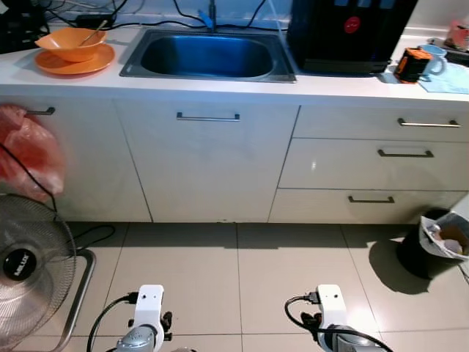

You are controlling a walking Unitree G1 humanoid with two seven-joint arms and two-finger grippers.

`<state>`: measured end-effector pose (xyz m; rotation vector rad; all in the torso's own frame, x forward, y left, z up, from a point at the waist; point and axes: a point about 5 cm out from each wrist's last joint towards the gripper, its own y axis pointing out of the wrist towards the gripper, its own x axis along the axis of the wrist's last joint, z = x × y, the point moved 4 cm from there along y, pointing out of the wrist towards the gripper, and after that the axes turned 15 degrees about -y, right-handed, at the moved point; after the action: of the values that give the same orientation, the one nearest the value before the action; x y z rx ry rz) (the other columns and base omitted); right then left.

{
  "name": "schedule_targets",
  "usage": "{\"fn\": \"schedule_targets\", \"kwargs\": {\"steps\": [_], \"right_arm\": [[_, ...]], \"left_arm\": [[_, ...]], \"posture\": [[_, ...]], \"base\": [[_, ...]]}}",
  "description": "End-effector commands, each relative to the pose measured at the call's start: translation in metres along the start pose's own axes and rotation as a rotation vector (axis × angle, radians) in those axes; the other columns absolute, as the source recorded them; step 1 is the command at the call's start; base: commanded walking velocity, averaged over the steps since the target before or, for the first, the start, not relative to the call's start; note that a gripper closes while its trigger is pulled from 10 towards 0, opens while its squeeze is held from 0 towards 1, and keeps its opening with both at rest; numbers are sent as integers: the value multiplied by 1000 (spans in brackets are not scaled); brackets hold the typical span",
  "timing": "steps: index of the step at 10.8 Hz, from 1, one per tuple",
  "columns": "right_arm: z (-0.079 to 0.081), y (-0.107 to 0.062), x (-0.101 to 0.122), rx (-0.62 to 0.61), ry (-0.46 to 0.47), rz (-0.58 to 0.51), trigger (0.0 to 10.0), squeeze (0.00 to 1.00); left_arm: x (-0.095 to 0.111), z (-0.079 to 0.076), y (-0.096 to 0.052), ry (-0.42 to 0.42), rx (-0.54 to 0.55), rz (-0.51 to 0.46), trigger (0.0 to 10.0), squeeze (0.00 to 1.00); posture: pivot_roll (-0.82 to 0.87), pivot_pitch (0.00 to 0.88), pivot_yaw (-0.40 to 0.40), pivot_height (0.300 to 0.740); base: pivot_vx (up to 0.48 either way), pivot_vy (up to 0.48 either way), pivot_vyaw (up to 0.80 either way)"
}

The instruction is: Kitchen organization

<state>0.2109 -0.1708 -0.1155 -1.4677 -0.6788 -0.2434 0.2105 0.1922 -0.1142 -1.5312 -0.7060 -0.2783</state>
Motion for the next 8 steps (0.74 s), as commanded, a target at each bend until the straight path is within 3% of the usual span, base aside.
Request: {"fn": "schedule_targets", "kwargs": {"steps": [1, 8], "right_arm": [[-3, -1, -3, -10, 4, 17, 10000, 0], [-3, 0, -3, -9, 2, 16, 10000, 0]], "left_arm": [[-4, 2, -1, 3, 10, 14, 10000, 0], [-4, 2, -1, 3, 10, 14, 10000, 0]], "posture": [[34, 4, -13, 740], [34, 3, -13, 740]], "base": [[0, 0, 0], [0, 0, 0]]}}
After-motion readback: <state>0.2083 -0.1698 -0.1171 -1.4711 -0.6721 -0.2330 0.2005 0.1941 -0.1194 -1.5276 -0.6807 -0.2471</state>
